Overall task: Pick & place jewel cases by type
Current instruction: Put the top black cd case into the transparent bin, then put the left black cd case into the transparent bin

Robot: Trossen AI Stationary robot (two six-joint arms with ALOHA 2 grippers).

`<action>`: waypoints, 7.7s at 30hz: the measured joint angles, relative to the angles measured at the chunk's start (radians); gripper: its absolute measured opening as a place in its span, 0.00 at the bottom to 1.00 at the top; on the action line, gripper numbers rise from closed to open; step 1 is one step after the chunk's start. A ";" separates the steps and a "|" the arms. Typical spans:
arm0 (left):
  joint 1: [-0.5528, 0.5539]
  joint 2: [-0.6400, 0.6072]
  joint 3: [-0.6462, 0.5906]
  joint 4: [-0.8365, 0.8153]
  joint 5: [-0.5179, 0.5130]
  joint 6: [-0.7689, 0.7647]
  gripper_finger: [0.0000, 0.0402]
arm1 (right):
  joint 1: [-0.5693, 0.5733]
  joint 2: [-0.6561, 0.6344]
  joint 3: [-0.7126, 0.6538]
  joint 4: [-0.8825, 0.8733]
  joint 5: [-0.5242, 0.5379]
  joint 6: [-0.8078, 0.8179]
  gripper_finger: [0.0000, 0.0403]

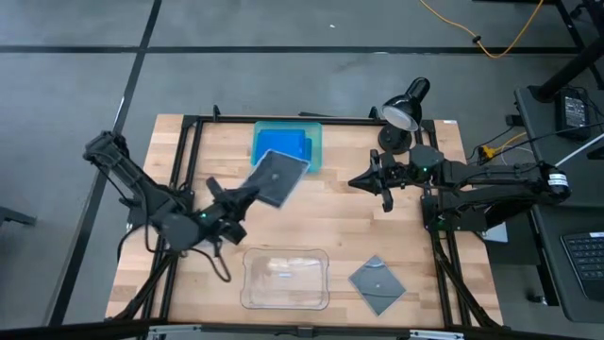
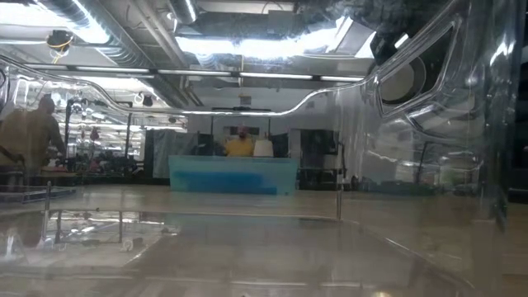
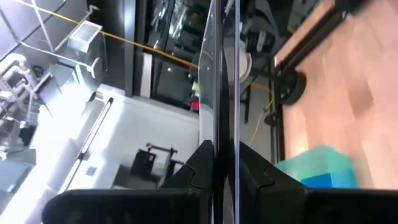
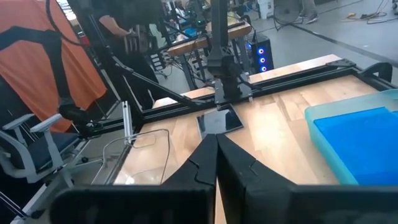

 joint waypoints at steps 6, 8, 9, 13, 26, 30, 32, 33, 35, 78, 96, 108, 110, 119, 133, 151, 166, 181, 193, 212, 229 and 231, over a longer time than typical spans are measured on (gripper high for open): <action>0.073 0.038 0.000 0.011 -0.004 -0.049 0.05 | 0.000 0.000 0.000 -0.001 -0.001 -0.003 0.02; 0.092 0.039 0.000 0.035 -0.010 -0.125 0.05 | 0.000 0.000 0.000 0.000 -0.001 -0.003 0.02; 0.099 0.037 0.000 0.053 -0.011 -0.175 0.06 | 0.000 0.000 0.000 0.000 -0.001 -0.003 0.02; 0.108 0.011 0.000 0.144 -0.011 -0.465 0.06 | 0.000 0.000 0.000 0.000 -0.001 -0.006 0.02; 0.105 -0.077 0.000 0.148 0.466 -1.704 0.05 | 0.000 0.000 0.000 -0.003 -0.118 -0.062 0.02; 0.092 -0.073 0.000 0.146 0.488 -1.729 0.06 | 0.000 0.000 0.000 -0.014 -0.122 -0.086 0.02; 0.091 -0.071 0.000 0.145 0.490 -1.720 0.06 | 0.000 0.000 0.000 -0.018 -0.123 -0.086 0.02; 0.091 -0.071 0.000 0.144 0.491 -1.711 0.06 | 0.000 0.000 0.000 -0.021 -0.125 -0.085 0.02; 0.090 -0.071 0.000 0.144 0.505 -1.707 0.06 | 0.001 0.000 0.000 -0.026 -0.127 -0.082 0.02; -0.249 0.627 -0.001 0.255 0.177 -2.902 0.05 | 0.001 0.000 0.001 -0.053 -0.298 -0.169 0.02; -0.236 0.622 -0.001 0.233 0.347 -2.955 0.16 | 0.001 0.000 0.000 -0.109 -0.330 -0.203 0.02; -0.197 0.576 -0.001 0.115 0.500 -2.997 0.21 | 0.001 0.000 0.000 -0.109 -0.380 -0.223 0.02; -0.194 0.561 -0.001 0.090 0.514 -3.004 0.21 | 0.001 0.000 0.000 -0.109 -0.394 -0.231 0.02; -0.162 0.489 -0.001 -0.007 0.582 -3.015 0.21 | 0.001 0.000 0.000 -0.153 -0.456 -0.275 0.02; -0.155 0.482 -0.001 0.090 0.489 -2.944 0.21 | 0.001 0.000 0.000 -0.217 -0.529 -0.363 0.02; -0.102 0.482 -0.001 0.086 0.661 -2.970 0.22 | 0.001 0.000 0.000 -0.262 -0.557 -0.390 0.02; -0.057 0.482 -0.001 0.001 0.712 -2.984 0.33 | 0.001 0.000 0.000 -0.279 -0.574 -0.396 0.02; -0.033 0.483 -0.001 -0.141 0.880 -3.022 0.43 | 0.001 0.000 0.000 -0.328 -0.606 -0.396 0.02; -0.012 0.449 -0.001 -0.166 1.125 -3.069 0.38 | 0.001 0.000 0.000 -0.337 -0.614 -0.442 0.02; 0.026 0.203 -0.001 -0.537 1.337 -3.093 0.34 | 0.001 0.000 0.000 -0.467 -0.616 -0.533 0.02; 0.026 0.105 0.000 -0.954 1.329 -3.026 0.34 | 0.000 0.000 0.000 -0.461 -0.578 -0.573 0.02; 0.026 0.087 0.000 -1.053 1.323 -2.993 0.34 | 0.001 0.000 0.000 -0.438 -0.570 -0.549 0.02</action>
